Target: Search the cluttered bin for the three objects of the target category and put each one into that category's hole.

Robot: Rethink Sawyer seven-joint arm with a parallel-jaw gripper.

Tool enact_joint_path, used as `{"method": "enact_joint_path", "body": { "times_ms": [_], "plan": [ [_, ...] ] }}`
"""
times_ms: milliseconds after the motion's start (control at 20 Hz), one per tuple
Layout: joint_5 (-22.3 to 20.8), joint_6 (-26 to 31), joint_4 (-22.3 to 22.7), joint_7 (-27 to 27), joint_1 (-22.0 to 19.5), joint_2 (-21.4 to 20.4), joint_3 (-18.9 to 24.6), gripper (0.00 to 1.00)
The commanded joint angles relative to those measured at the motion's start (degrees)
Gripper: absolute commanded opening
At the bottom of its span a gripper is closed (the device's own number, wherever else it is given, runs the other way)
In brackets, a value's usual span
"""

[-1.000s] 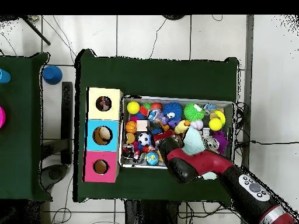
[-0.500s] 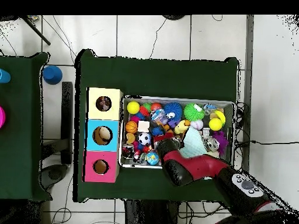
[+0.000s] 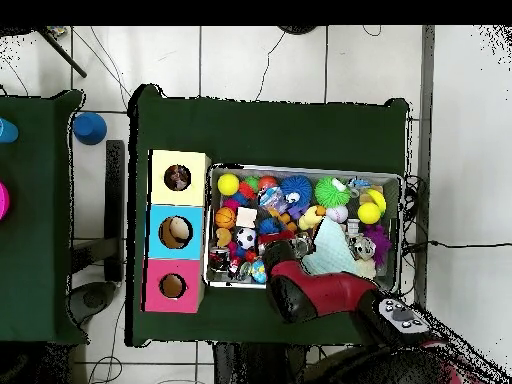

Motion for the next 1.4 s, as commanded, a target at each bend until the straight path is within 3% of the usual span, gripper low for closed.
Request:
{"method": "enact_joint_path", "body": {
  "times_ms": [50, 200, 500, 900, 1150, 1200, 1400],
  "plan": [
    [7.3, 4.3, 4.3, 8.6, 10.4, 5.8, -11.9, 1.00],
    [7.7, 8.6, 3.7, 6.9, 10.5, 6.9, -14.1, 1.00],
    [4.1, 16.4, 3.9, 3.1, 9.4, 6.4, -14.8, 1.00],
    [3.5, 21.6, 3.9, 1.3, 10.5, 4.7, -16.8, 1.00],
    [2.9, 20.9, 3.8, 1.4, 11.4, 4.5, -17.9, 1.00],
    [2.9, 20.6, 3.7, 1.6, 11.6, 4.5, -18.2, 0.00],
    [3.3, 19.2, 3.3, 2.0, 13.1, 4.7, -19.7, 0.00]
  ]
}}
